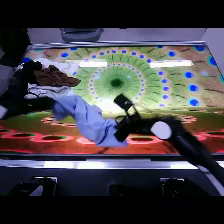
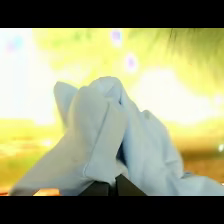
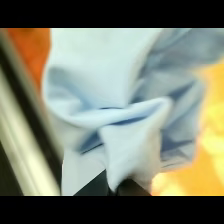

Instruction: Fold the shirts.

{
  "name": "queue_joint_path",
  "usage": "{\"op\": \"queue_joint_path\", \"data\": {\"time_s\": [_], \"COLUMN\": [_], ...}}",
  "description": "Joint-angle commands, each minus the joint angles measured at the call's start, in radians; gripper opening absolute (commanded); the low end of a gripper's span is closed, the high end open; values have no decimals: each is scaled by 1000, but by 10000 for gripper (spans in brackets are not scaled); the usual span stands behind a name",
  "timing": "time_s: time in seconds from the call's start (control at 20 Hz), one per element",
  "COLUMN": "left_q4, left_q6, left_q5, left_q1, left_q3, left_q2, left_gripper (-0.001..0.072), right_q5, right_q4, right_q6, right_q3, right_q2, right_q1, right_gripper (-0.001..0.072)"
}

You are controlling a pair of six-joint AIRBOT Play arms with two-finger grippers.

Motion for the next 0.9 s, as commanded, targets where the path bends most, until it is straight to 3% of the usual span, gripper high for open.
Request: {"op": "queue_joint_path", "data": {"time_s": [0.0, 0.15, 0.3, 0.5, 0.6, 0.7, 0.85], "left_q4": [199, 196, 193, 231, 270, 274, 247], "left_q6": [-174, -248, -246, -246, -245, -245, -243], "left_q5": [31, 32, 21, 20, 21, 20, 24], "left_q1": [60, 104, 104, 104, 104, 104, 103], "left_q3": [260, 412, 420, 420, 414, 383, 273], "left_q2": [217, 324, 396, 428, 410, 372, 278], "left_gripper": [30, 30, 30, 30, 31, 31, 31], "right_q5": [96, 267, 473, 619, 821, 1006, 995], "right_q4": [-892, -1003, -1036, -1041, -1037, -1030, -877], "right_q6": [389, 369, 355, 355, 333, 328, 352], "right_q3": [343, 511, 522, 522, 515, 452, 204], "right_q2": [218, 331, 414, 483, 474, 460, 468], "right_q1": [0, 0, 0, 0, 1, 1, 1], "right_gripper": [52, 52, 53, 53, 53, 54, 54]}}
